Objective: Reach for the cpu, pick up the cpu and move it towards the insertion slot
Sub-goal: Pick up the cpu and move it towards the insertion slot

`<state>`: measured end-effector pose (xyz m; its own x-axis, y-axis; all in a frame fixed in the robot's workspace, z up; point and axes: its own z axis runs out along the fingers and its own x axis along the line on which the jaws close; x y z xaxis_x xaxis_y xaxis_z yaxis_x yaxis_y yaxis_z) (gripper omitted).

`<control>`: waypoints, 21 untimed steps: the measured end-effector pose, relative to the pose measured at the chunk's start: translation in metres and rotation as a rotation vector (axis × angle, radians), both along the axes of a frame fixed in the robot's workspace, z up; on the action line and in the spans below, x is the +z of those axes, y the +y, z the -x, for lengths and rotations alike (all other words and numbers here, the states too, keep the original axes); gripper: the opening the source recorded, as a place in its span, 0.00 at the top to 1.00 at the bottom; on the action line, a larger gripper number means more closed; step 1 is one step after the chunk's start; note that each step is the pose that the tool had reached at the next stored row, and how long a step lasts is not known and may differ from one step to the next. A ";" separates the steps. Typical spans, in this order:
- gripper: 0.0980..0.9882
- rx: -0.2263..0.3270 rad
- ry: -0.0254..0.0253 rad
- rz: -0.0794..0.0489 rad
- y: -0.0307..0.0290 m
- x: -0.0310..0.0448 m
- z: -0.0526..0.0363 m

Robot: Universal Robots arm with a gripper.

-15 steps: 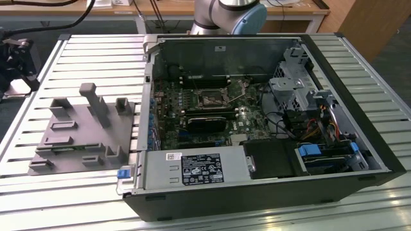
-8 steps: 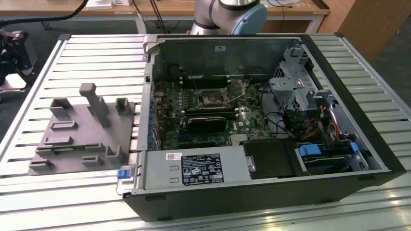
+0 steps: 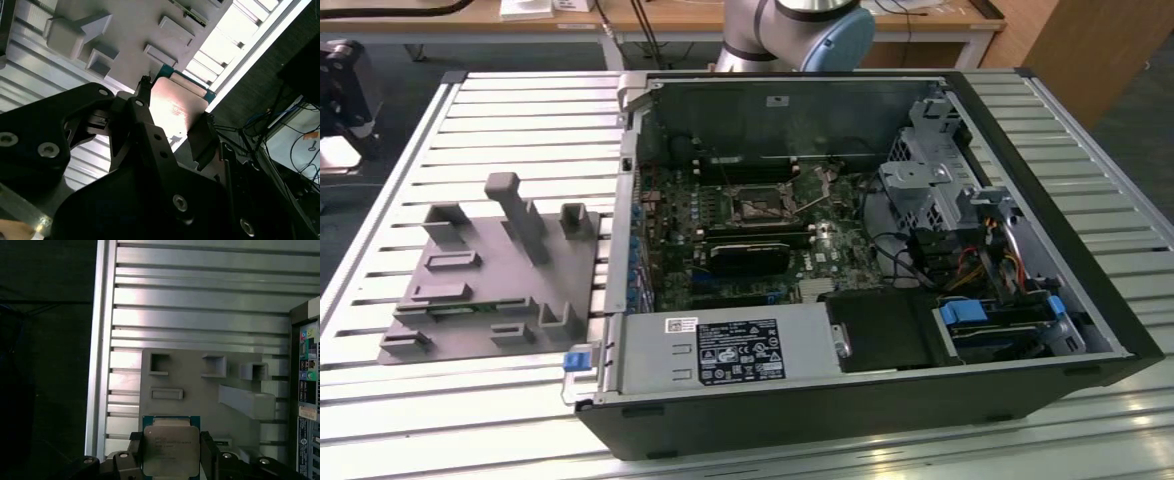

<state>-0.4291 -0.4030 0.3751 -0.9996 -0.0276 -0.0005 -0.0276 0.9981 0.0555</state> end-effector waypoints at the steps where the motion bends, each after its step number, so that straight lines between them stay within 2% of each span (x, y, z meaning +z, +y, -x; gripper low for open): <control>1: 0.50 0.000 0.0000 -0.001 0.0000 0.0032 0.0000; 13: 0.50 0.000 -0.0002 -0.009 0.0000 0.0432 0.0000; 16: 0.50 0.000 -0.0003 -0.014 -0.0004 0.0477 -0.0003; 21: 0.50 0.000 0.0000 -0.023 -0.0008 0.0511 -0.0022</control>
